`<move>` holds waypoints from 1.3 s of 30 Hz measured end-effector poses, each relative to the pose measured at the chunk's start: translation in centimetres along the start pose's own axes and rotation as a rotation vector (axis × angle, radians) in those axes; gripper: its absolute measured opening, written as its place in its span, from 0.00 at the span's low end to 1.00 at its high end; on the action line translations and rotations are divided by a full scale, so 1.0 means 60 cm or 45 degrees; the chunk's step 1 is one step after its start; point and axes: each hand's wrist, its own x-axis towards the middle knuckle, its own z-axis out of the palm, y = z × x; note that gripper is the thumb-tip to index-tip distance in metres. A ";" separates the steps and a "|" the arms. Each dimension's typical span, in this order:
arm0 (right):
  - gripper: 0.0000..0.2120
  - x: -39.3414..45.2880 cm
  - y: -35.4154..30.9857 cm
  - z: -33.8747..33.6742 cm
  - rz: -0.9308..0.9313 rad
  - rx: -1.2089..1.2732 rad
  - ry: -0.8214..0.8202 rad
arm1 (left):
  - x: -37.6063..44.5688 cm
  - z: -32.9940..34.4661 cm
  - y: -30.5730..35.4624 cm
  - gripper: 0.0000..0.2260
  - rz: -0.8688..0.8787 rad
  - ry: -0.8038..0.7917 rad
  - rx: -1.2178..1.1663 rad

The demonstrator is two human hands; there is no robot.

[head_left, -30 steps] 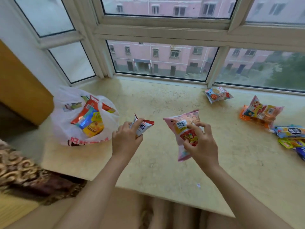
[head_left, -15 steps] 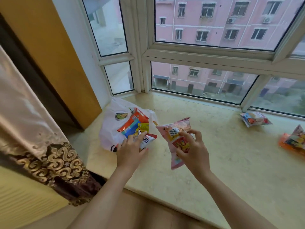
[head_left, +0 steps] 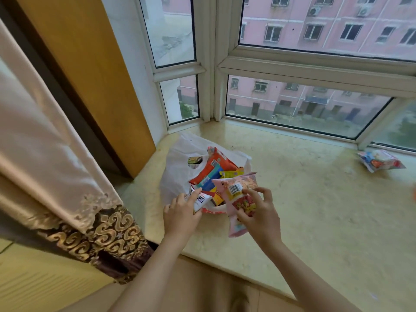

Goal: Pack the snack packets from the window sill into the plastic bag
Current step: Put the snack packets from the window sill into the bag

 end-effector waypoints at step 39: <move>0.29 0.306 0.118 0.320 0.342 -0.538 -0.426 | 0.437 0.311 0.000 0.35 0.357 -0.258 -0.063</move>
